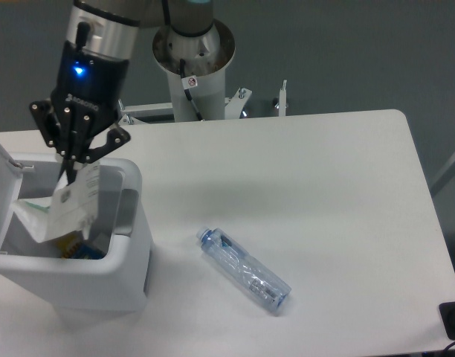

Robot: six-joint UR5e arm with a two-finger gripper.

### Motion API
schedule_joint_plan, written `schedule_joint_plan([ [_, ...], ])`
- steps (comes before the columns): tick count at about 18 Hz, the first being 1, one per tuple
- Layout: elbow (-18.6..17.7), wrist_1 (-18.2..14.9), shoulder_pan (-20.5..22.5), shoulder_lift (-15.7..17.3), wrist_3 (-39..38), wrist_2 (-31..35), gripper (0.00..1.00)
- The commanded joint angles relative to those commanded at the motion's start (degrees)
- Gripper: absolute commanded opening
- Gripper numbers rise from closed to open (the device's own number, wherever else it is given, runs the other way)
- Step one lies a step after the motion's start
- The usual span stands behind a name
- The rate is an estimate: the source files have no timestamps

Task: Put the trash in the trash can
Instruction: 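Carry the wrapper over the trash bin and open the gripper, then move the gripper back and lower it onto the clear plastic bottle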

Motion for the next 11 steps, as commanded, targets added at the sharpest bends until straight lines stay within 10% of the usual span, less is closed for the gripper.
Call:
schedule_joint_plan([
  [1, -0.1, 0.0, 0.0, -0.2, -0.3, -0.1, 0.93],
  [3, -0.3, -0.1, 0.2, -0.8, -0.4, -0.1, 1.00],
  [11, -0.4, -0.1, 13.5, -3.5, -3.6, -0.1, 1.00],
])
